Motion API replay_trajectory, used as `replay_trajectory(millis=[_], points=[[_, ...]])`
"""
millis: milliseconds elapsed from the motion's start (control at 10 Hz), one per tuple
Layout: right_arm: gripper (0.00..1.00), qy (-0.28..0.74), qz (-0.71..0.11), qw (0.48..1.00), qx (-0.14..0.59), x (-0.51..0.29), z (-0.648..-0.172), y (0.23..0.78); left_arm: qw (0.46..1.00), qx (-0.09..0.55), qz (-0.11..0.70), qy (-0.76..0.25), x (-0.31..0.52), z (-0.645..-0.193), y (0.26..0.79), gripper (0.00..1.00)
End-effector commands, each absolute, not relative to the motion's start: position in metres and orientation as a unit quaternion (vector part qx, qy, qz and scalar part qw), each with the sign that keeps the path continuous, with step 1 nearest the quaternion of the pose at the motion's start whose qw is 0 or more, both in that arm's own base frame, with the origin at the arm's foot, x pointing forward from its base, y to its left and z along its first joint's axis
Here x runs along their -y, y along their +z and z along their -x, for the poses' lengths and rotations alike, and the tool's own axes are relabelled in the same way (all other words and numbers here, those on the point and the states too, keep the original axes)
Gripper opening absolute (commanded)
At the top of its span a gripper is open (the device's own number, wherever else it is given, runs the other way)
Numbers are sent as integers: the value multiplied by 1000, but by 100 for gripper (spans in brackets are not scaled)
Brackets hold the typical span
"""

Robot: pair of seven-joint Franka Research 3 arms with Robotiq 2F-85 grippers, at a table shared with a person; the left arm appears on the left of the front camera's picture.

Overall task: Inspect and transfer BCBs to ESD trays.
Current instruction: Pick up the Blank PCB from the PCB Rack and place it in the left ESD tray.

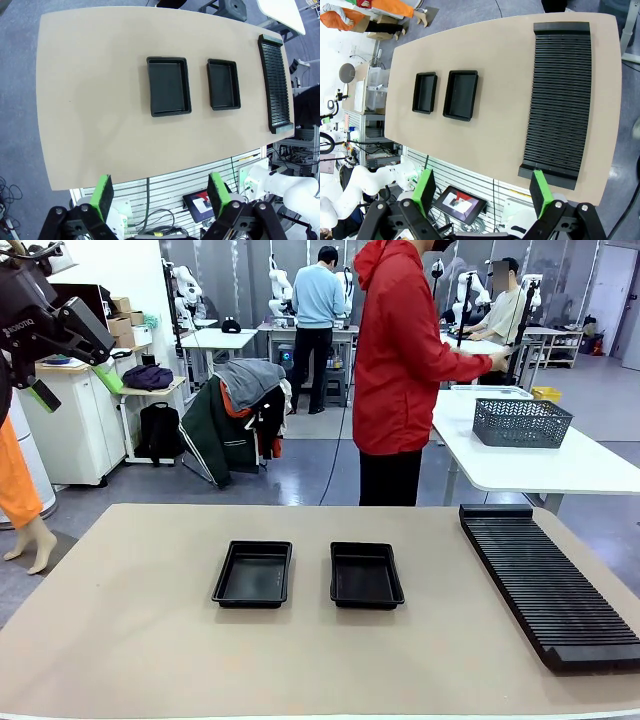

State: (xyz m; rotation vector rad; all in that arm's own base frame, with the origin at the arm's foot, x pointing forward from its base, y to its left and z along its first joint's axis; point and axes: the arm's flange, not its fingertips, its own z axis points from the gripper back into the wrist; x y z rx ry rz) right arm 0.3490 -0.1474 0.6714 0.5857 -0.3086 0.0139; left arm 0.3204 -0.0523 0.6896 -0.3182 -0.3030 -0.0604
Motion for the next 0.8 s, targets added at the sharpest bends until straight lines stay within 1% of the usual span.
replay_trajectory(millis=[0, 700], points=[[100, 7, -287, 946, 151, 147, -349, 671, 976, 150, 158, -29, 52, -320, 689, 100], [100, 7, -287, 946, 151, 147, -349, 671, 976, 150, 158, -29, 52, -320, 689, 100]])
